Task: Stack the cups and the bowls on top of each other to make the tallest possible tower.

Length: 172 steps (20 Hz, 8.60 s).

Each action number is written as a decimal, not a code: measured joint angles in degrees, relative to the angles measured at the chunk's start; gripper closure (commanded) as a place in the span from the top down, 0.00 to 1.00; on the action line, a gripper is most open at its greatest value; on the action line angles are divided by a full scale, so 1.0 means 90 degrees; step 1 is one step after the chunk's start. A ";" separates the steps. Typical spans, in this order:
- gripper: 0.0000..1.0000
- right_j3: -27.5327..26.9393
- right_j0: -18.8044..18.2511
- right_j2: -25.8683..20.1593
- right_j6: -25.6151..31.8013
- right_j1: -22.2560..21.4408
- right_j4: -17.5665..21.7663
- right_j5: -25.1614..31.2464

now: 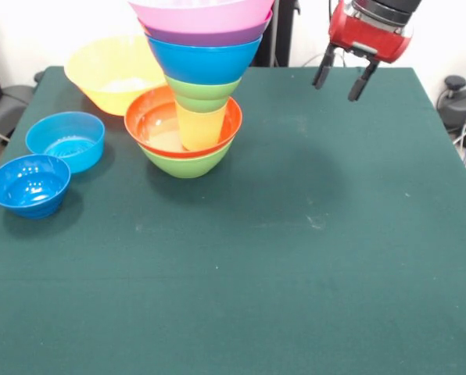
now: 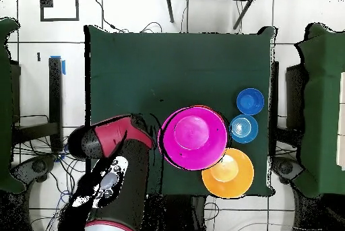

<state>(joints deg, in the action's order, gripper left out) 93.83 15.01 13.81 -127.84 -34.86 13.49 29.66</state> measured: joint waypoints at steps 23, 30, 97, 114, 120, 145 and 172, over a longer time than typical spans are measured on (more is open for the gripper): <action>1.00 -0.0814 -0.0611 -0.0200 0.0000 0.0713 -0.1206 -0.0022; 1.00 -0.1092 -0.0569 -0.0202 0.0000 0.0871 -0.1428 0.0169; 1.00 -0.3409 -0.2100 -0.1326 0.0007 0.2039 -0.1408 0.1502; 1.00 -0.3969 -0.3028 -0.1876 0.1031 0.2371 -0.0873 0.1918; 1.00 -0.3968 -0.3312 -0.2060 0.1354 0.2369 -0.0871 0.2031; 1.00 -0.3477 -0.5123 -0.2536 0.3168 0.1898 -0.0161 0.2053; 1.00 -0.2253 -0.5727 -0.2549 0.3168 0.1081 0.0526 0.1739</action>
<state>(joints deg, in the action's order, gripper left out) 73.56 -36.53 -9.13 -99.33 -25.13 18.22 45.31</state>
